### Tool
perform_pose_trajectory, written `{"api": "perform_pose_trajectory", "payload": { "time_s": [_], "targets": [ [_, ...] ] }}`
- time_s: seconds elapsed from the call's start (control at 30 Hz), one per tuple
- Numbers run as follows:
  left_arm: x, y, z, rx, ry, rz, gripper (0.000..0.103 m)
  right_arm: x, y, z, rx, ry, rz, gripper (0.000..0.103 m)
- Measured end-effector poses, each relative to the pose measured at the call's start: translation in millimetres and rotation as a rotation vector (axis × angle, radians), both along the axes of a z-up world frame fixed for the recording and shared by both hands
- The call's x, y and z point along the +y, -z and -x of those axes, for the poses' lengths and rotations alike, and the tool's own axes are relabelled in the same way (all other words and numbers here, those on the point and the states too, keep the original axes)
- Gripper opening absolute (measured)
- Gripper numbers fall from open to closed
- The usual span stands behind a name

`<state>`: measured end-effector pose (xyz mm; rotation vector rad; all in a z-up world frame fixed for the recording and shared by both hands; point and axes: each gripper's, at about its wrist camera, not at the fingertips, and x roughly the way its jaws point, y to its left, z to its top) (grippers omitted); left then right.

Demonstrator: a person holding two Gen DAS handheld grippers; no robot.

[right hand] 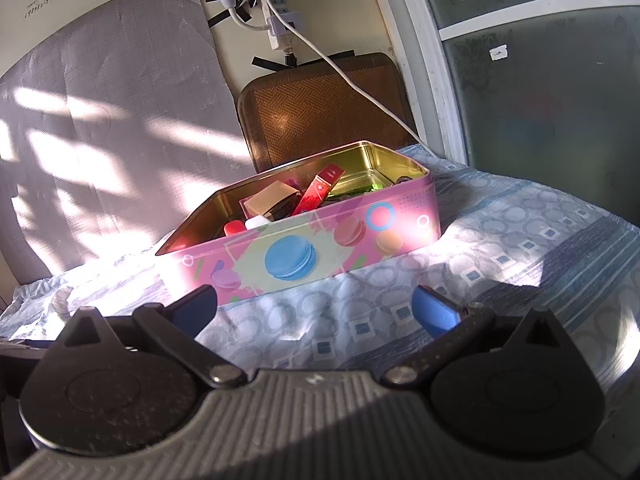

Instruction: Organize rigid objects

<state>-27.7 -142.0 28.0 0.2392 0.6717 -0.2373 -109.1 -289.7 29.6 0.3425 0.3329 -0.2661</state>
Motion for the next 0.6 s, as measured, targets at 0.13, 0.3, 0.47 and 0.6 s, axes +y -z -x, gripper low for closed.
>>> {"api": "perform_pose_trajectory", "payload": {
  "time_s": [0.13,0.3,0.47,0.6],
  "targets": [
    [0.4,0.6,-0.5,0.007,0.002,0.002,0.103,1.3,1.1,-1.4,0.005,-0.005,-0.001,0.103],
    [0.5,1.2,-1.3,0.017,0.003,0.005,0.103,2.5,1.5,-1.7,0.007,-0.005,-0.001,0.103],
    [-0.4,1.5,-0.9,0.015,0.002,-0.001,0.103,2.7,1.6,-1.8,0.007,-0.004,-0.001,0.103],
    [-0.6,1.4,-0.4,0.009,-0.001,-0.008,0.103,3.0,1.4,-1.5,0.007,-0.003,-0.001,0.103]
  ]
}}
